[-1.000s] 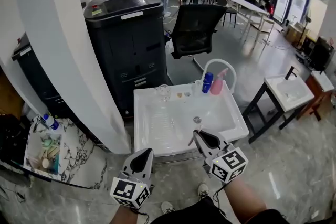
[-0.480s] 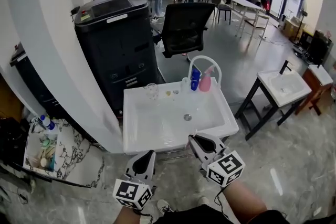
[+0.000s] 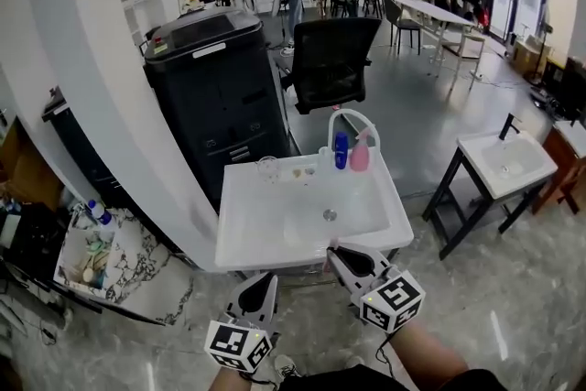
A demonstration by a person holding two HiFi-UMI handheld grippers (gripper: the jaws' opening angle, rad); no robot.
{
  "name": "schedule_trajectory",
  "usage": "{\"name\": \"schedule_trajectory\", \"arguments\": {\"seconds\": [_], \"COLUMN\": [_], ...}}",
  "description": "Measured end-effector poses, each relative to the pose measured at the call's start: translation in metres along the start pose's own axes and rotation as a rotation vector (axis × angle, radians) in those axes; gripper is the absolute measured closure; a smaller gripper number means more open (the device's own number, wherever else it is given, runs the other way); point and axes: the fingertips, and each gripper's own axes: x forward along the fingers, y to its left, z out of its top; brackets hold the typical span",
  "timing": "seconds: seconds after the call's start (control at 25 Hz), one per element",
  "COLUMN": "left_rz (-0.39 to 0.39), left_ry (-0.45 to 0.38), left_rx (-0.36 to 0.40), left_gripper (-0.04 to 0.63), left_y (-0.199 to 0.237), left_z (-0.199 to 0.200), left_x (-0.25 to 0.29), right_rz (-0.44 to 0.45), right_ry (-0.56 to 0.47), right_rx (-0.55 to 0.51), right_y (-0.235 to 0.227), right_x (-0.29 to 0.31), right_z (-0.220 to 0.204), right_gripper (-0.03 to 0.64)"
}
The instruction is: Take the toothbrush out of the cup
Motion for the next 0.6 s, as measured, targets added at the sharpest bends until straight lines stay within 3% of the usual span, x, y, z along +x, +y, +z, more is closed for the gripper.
{"name": "schedule_trajectory", "arguments": {"seconds": [0.6], "left_rz": [0.041], "left_ry": [0.000], "left_rx": [0.024], "left_gripper": [0.578], "left_y": [-0.024], "left_z": [0.006], "left_x": [-0.002], "right_rz": [0.053], "right_ry": [-0.007], "right_rx": [0.003], "right_y": [-0.002], "right_x": [-0.016], "right_z": [0.004], "right_gripper": [0.584]}}
